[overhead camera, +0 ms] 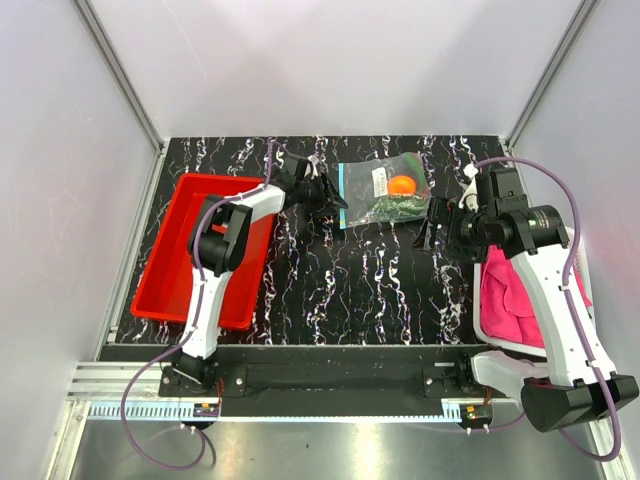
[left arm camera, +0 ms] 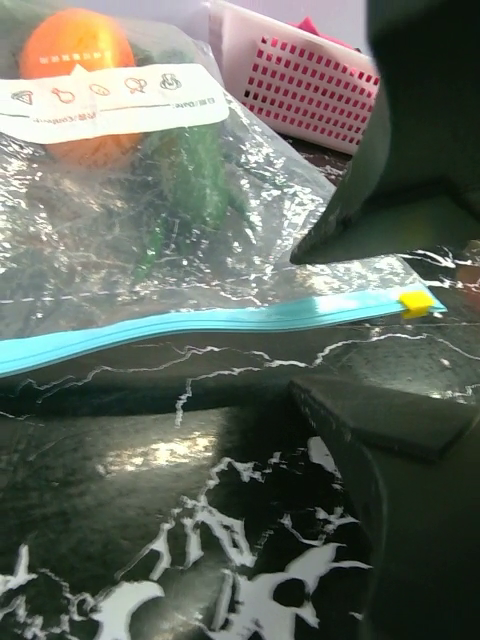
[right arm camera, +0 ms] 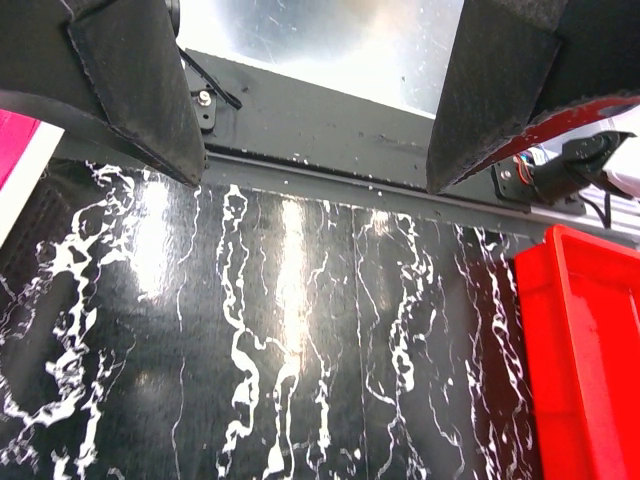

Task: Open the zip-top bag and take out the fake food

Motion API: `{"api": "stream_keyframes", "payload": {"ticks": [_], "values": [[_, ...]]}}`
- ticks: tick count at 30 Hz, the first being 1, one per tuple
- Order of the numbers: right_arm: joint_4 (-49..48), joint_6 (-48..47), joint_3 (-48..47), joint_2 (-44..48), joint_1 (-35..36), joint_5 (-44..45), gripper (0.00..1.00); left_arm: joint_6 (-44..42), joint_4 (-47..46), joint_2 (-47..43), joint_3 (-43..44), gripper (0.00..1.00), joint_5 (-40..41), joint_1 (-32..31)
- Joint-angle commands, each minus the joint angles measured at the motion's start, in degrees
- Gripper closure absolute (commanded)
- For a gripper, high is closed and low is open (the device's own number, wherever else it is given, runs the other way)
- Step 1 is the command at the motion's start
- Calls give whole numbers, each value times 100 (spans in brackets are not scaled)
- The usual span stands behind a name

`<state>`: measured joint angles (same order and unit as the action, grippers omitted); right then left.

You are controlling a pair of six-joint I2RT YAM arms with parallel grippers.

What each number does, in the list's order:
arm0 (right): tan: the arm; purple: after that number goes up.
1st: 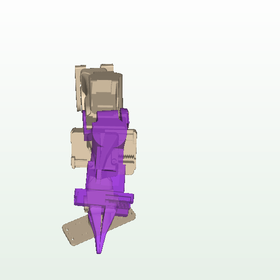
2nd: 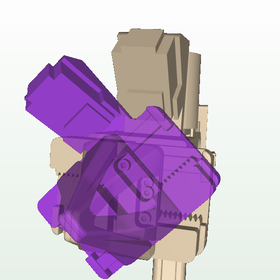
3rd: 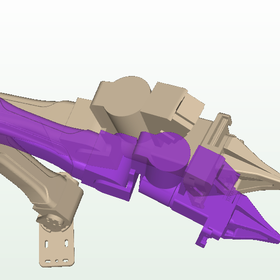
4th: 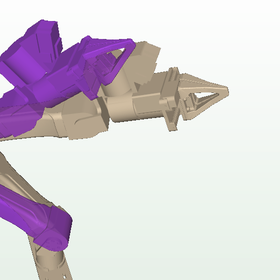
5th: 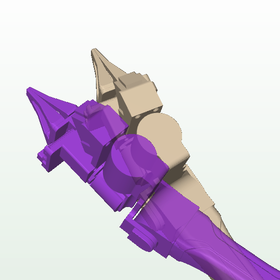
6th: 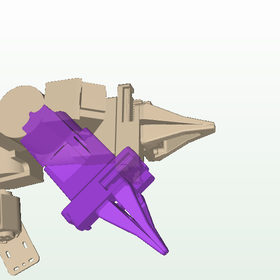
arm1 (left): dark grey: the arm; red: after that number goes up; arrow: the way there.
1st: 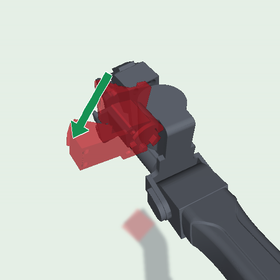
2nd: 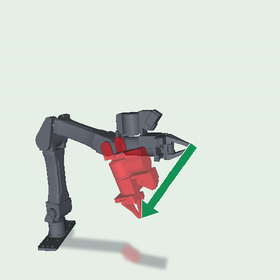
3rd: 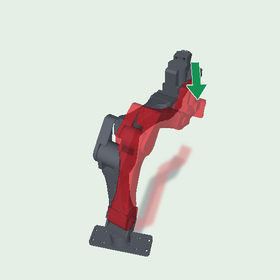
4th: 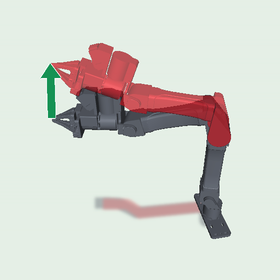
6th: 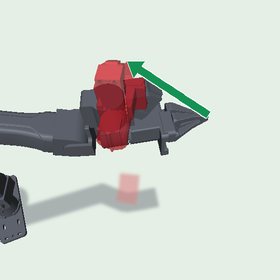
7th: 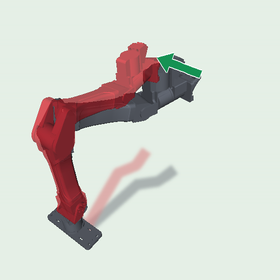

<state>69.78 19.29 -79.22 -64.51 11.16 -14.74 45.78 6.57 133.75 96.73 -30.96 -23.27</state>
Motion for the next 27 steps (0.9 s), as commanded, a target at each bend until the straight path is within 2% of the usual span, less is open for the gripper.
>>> {"api": "stream_keyframes", "payload": {"ticks": [1,6,10,13,17,20,23,27], "values": [[62,-57,82,114,88,-196,0,299,-428,300,197,53,-252,-46],[-43,-30,222,167,88,-257,0,546,-885,274,119,69,-507,-46],[-368,-74,705,255,88,-275,0,608,-1166,3,-118,93,-718,-55],[-736,-40,986,334,88,-283,0,739,-1272,-427,-547,99,-771,-73],[-1228,75,1216,422,88,-310,0,1344,-1983,-1131,-1427,100,-833,-178],[-1597,224,1400,422,88,-424,0,1696,-2019,-1676,-1911,100,-763,-257],[-2167,951,1620,282,88,-774,0,2204,-2247,-2230,-2454,100,-596,-415],[-2942,2609,1927,-149,88,-1223,0,2663,-2362,-2634,-2764,100,-420,-714]]}}
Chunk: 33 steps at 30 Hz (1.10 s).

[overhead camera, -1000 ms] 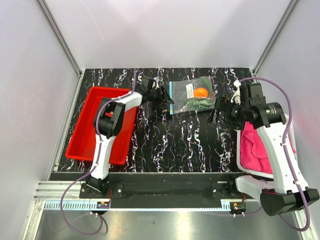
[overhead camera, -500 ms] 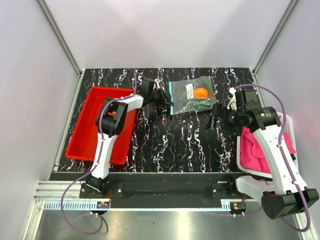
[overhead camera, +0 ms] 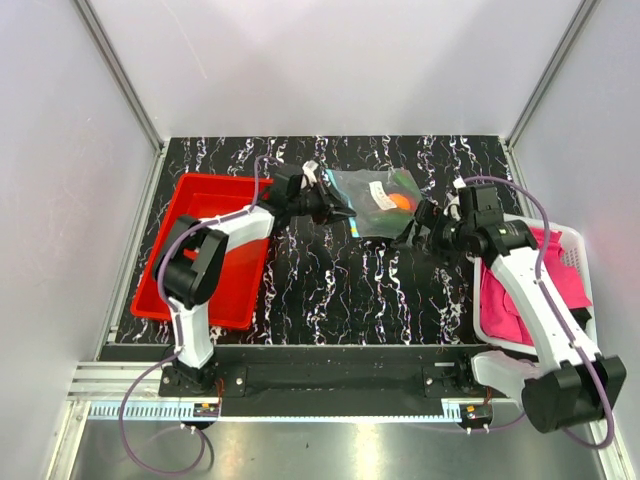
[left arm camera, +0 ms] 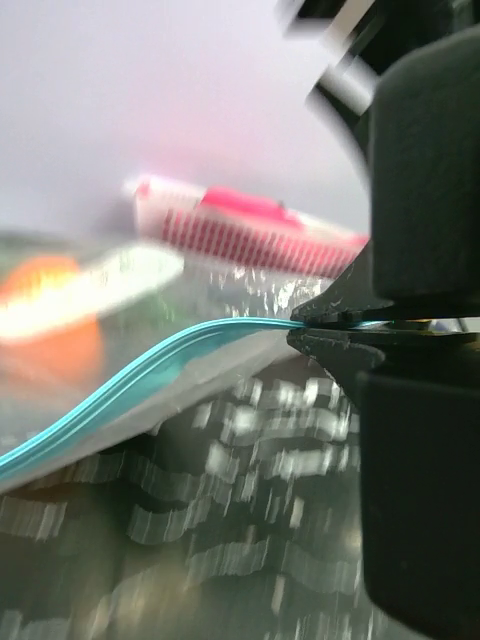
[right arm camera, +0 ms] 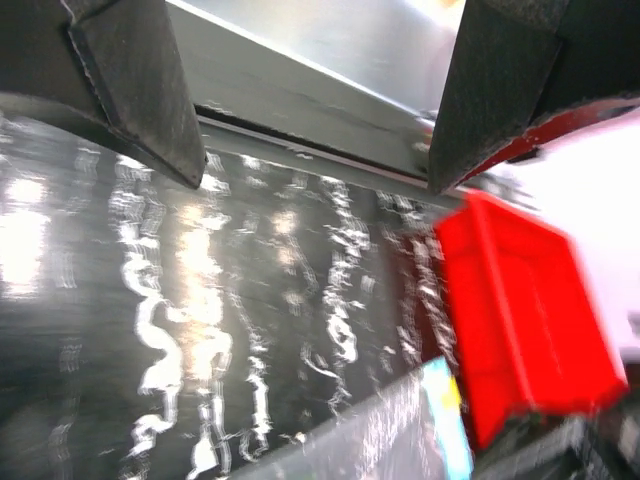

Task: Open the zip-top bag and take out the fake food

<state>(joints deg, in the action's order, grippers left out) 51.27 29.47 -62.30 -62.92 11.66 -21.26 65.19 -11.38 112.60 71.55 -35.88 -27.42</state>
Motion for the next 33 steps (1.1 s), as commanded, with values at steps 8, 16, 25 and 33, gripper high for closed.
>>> {"api": "stream_keyframes", "payload": {"ticks": [8,16,25,33], "values": [[-2461,3880,1298,-328,29,-1021,1,1092,-611,-1204,-967,100,775,-1027],[-3034,5279,2749,824,29,-740,11,1347,-577,-1547,-1310,100,1170,-1573],[-3578,5885,3426,1308,21,-669,33,1374,-137,-1969,-1310,100,1469,-1766],[-3791,5824,3303,1123,29,-880,53,1374,100,-2004,-1293,100,1373,-1820]]}}
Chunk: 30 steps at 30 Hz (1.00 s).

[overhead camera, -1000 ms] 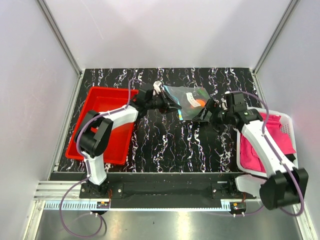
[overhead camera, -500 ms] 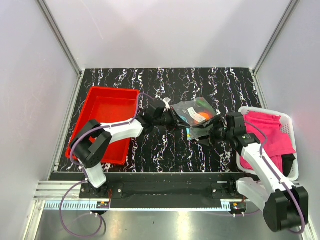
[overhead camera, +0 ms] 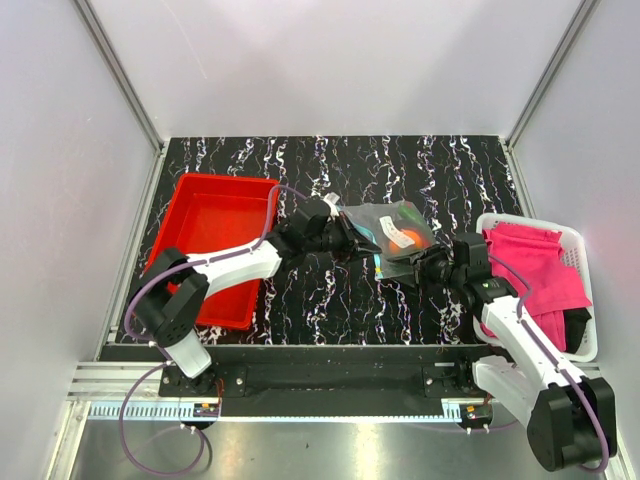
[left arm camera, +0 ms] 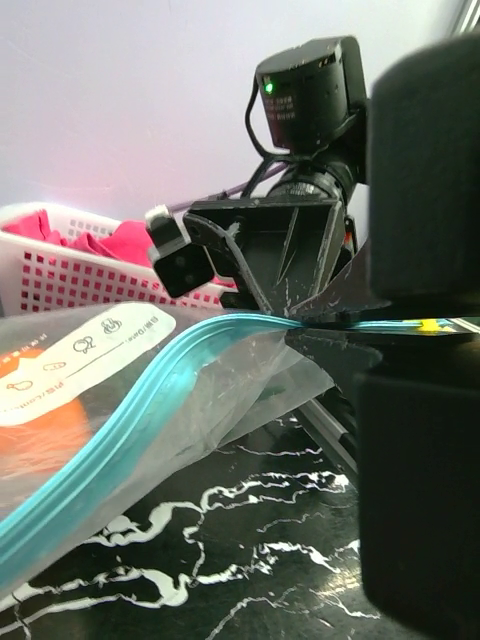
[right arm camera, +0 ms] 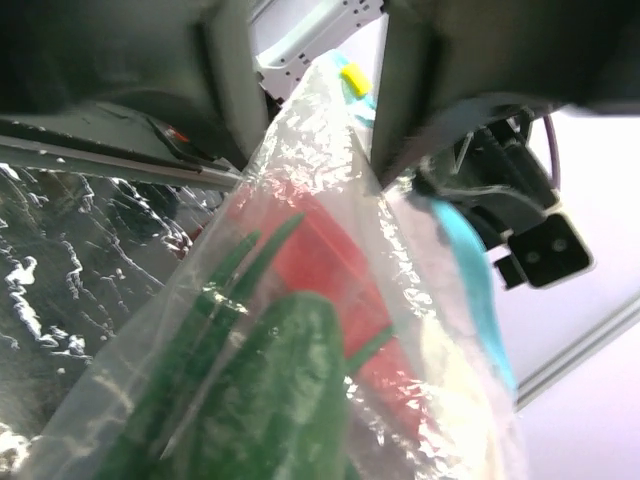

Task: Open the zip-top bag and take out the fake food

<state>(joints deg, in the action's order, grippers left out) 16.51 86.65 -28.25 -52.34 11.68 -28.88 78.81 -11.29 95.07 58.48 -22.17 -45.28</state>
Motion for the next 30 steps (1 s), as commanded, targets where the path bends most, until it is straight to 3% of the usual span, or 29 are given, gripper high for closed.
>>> {"api": "stream_keyframes", "payload": {"ticks": [1,3,6,9,11,13,23,30], "values": [[-315,141,-84,100,27,-117,59,-14,144,-260,14,100,-6,-43],[-324,264,-49,223,27,-109,70,-145,433,-322,41,100,2,-34],[-333,326,-14,320,27,-74,82,-277,794,-497,23,87,73,-34],[-385,352,-5,347,27,-73,96,-357,1102,-673,-21,62,73,-34],[-386,309,-23,329,27,-100,99,-374,1338,-796,-47,48,73,-43],[-394,273,-40,329,27,-109,100,-348,1436,-893,-100,44,90,-34],[-394,230,39,338,27,-109,100,-173,1559,-902,41,40,-164,-201],[-386,185,4,285,27,-109,100,-199,1647,-771,278,53,-138,-341]]}}
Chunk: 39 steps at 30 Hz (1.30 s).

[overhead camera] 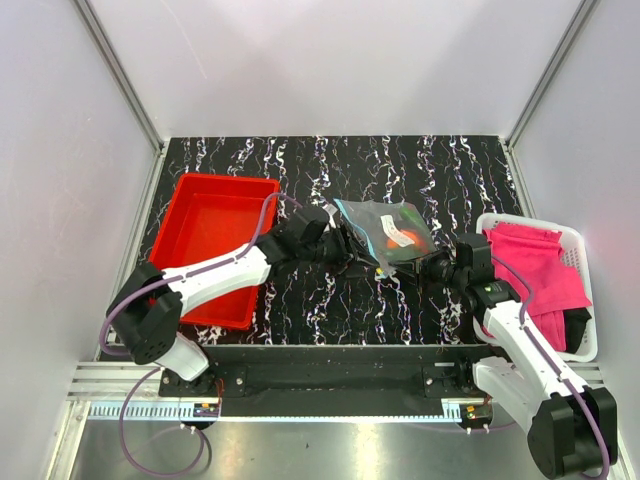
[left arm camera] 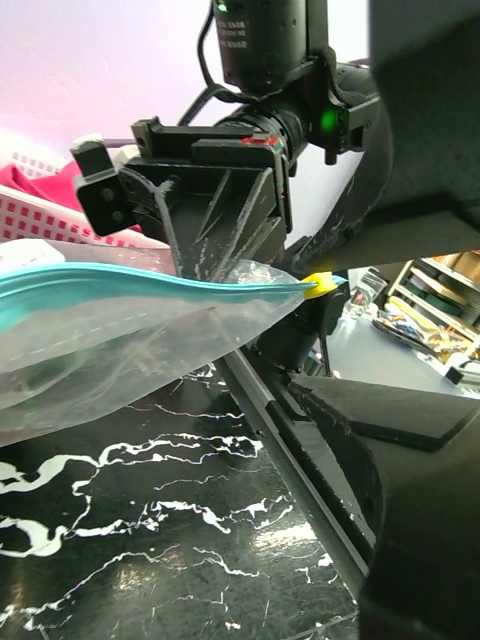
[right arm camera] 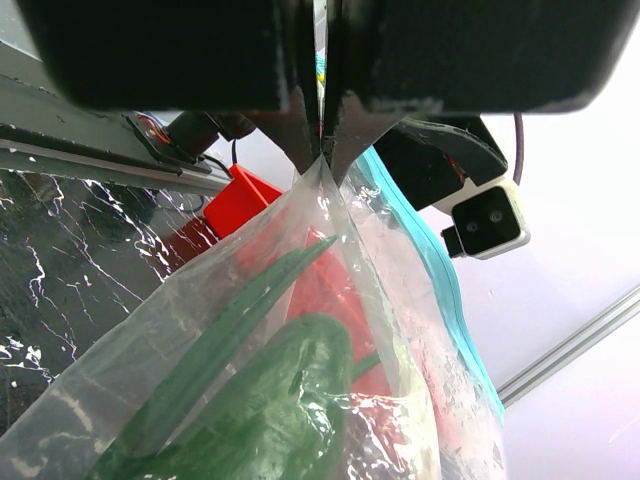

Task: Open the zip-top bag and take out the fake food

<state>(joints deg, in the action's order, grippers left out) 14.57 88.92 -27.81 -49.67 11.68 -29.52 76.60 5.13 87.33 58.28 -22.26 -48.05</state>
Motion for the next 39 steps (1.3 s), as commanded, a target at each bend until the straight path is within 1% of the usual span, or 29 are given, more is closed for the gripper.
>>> {"api": "stream_keyframes", "payload": {"ticks": [1,9,13,14,17,18,23,24,25,26,28,30,35,39], "values": [[-191,-42,-31,45,27,-45,100,39,6,47,324,55,-155,-81],[-191,-103,-49,45,27,-45,100,13,6,293,640,62,-261,-169],[-200,-103,-40,28,27,-45,100,22,-3,355,720,69,-270,-205],[-200,-112,-49,28,27,-54,100,22,6,338,694,73,-261,-205],[-200,-104,-40,36,27,-54,100,22,15,311,667,78,-244,-205],[-200,-103,-31,28,27,-54,100,31,6,302,676,82,-244,-205],[-182,-112,-22,63,27,-54,100,57,41,241,632,89,-217,-205],[-174,-112,-14,63,18,-63,98,66,41,223,597,94,-209,-205],[-156,-121,-22,63,27,-80,94,92,41,214,588,95,-182,-205],[-130,-130,-31,45,27,-176,80,92,41,197,579,97,-173,-205],[-51,-174,-40,54,36,-334,70,92,24,197,596,100,-138,-205],[37,-235,-75,80,36,-528,62,136,6,223,623,100,-112,-205],[178,-95,21,449,106,-564,61,215,-29,267,702,100,-85,-248],[196,54,144,625,141,-520,67,294,-64,302,702,100,-50,-292]]}}
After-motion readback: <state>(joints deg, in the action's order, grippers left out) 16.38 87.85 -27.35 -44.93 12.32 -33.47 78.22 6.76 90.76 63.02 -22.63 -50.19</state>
